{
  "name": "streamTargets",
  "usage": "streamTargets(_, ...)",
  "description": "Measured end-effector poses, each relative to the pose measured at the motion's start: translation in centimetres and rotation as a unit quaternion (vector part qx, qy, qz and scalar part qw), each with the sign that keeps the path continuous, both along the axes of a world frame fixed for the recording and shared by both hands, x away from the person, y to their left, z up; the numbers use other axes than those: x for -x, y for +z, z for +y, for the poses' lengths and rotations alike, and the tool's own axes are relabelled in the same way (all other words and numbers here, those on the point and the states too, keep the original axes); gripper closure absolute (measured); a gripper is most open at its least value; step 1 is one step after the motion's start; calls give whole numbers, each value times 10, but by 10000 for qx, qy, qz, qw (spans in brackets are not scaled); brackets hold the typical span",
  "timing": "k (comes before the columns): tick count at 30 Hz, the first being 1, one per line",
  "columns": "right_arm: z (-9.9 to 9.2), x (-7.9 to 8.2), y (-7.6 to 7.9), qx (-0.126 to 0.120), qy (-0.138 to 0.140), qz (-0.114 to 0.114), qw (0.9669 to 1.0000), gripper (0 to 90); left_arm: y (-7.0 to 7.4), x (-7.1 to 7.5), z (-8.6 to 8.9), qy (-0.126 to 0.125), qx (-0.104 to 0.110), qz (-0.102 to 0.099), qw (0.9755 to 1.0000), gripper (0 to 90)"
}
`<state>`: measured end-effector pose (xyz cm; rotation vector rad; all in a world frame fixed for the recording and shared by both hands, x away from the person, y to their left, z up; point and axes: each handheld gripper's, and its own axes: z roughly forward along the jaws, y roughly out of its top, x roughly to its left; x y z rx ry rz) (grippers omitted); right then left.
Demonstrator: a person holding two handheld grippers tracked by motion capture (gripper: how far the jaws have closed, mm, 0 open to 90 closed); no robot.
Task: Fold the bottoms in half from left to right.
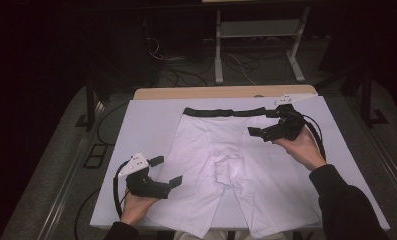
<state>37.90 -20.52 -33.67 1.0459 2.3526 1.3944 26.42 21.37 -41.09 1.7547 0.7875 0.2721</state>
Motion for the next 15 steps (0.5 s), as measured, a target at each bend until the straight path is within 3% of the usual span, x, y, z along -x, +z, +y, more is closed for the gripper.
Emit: streamTargets(15, 19, -20, 4, 30, 151, 50, 9999, 0, 0, 0, -1, -38, 8, 14, 10000, 0)
